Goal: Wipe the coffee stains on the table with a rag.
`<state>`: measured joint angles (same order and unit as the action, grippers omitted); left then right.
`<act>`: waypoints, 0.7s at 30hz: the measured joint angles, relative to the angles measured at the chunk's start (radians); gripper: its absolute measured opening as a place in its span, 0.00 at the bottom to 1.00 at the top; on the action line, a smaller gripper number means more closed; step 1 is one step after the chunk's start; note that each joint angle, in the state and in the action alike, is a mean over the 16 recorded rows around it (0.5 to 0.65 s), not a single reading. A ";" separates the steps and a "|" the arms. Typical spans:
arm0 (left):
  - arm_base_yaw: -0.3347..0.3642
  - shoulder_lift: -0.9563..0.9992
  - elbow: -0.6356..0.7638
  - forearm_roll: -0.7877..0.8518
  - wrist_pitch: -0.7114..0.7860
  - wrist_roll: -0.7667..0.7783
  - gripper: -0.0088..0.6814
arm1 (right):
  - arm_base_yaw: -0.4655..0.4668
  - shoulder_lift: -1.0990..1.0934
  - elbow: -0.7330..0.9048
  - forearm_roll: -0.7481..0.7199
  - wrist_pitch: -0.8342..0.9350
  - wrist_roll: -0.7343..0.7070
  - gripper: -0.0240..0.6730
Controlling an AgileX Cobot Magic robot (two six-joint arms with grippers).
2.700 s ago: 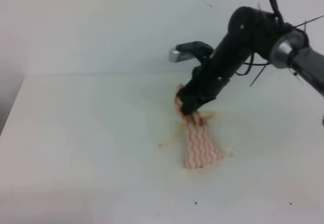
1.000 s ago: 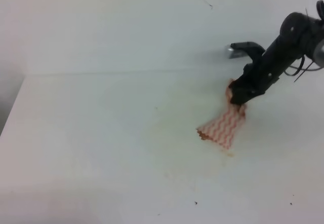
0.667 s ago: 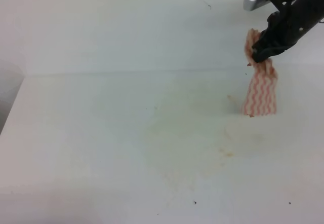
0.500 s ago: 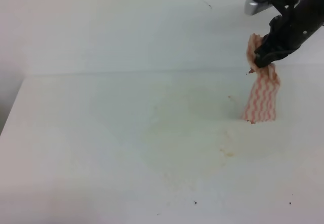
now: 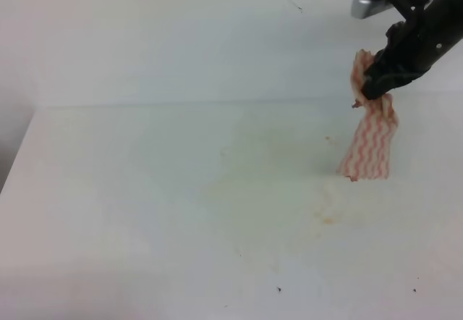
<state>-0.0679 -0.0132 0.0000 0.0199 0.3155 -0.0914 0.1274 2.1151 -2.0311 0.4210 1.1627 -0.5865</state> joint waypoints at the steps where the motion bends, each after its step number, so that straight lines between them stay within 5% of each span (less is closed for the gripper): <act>1: 0.000 0.000 0.000 0.000 0.000 0.000 0.01 | -0.004 -0.012 0.025 0.015 -0.017 -0.008 0.06; 12: 0.000 -0.005 0.000 0.000 0.000 0.000 0.01 | -0.033 -0.084 0.301 0.195 -0.256 -0.175 0.04; 21: 0.000 -0.002 0.000 0.000 0.000 0.000 0.01 | -0.022 0.084 0.232 0.150 -0.285 -0.217 0.04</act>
<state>-0.0681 -0.0147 0.0000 0.0199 0.3155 -0.0914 0.1054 2.1995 -1.7988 0.5706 0.8776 -0.8040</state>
